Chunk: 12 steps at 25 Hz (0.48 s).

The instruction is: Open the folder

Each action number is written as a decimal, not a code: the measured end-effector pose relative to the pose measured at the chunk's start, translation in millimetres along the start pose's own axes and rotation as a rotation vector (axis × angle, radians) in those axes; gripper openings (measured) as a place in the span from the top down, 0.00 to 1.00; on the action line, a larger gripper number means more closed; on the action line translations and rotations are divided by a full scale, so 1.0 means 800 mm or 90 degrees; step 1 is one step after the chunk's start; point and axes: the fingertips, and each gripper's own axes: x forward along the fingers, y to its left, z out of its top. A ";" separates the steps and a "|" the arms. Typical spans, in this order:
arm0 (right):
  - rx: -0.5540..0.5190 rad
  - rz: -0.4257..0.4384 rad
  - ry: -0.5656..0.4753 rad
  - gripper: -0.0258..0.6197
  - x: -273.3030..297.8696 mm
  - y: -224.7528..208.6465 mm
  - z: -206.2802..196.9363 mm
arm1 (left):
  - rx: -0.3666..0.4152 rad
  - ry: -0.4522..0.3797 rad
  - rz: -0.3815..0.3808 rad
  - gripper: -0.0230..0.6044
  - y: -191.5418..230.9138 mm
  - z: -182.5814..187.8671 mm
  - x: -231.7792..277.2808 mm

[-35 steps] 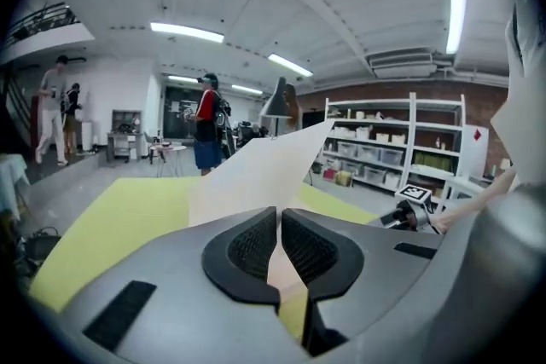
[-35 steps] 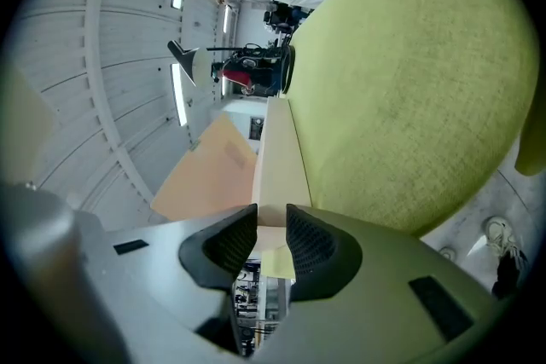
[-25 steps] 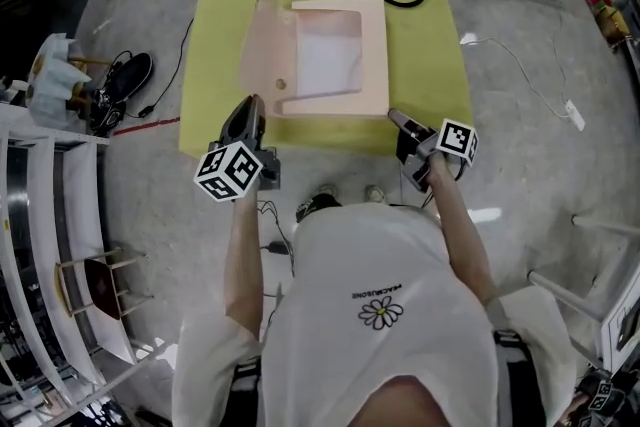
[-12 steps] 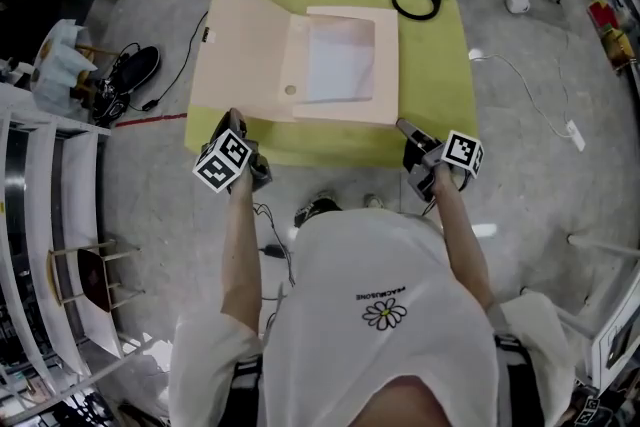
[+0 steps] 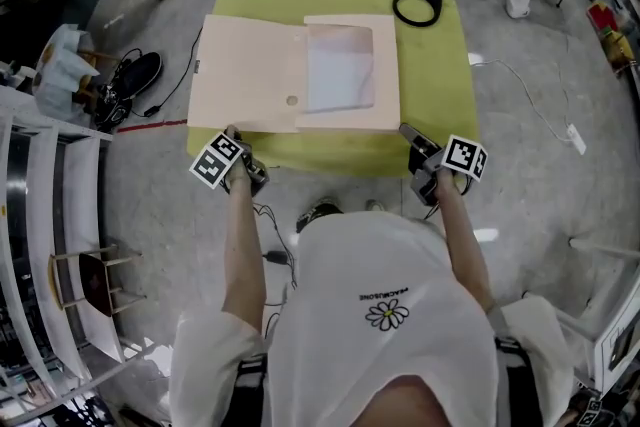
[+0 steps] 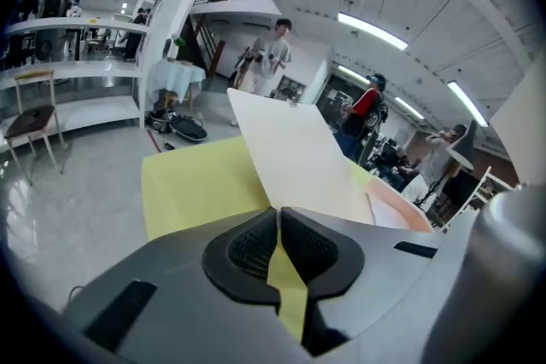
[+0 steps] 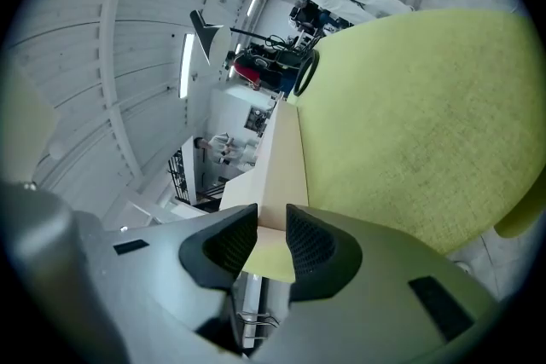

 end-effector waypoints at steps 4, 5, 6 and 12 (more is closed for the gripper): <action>0.000 0.003 0.000 0.82 0.001 0.000 0.001 | -0.017 0.033 0.021 0.92 0.018 -0.015 0.008; -0.005 0.003 0.001 0.82 0.002 0.000 0.001 | -0.027 0.041 0.023 0.92 0.021 -0.017 0.011; -0.014 0.002 0.003 0.82 0.001 0.000 0.001 | -0.032 0.048 0.023 0.92 0.024 -0.018 0.014; -0.012 0.012 0.008 0.82 0.002 0.001 -0.001 | 0.020 0.082 0.048 0.90 0.030 -0.028 0.022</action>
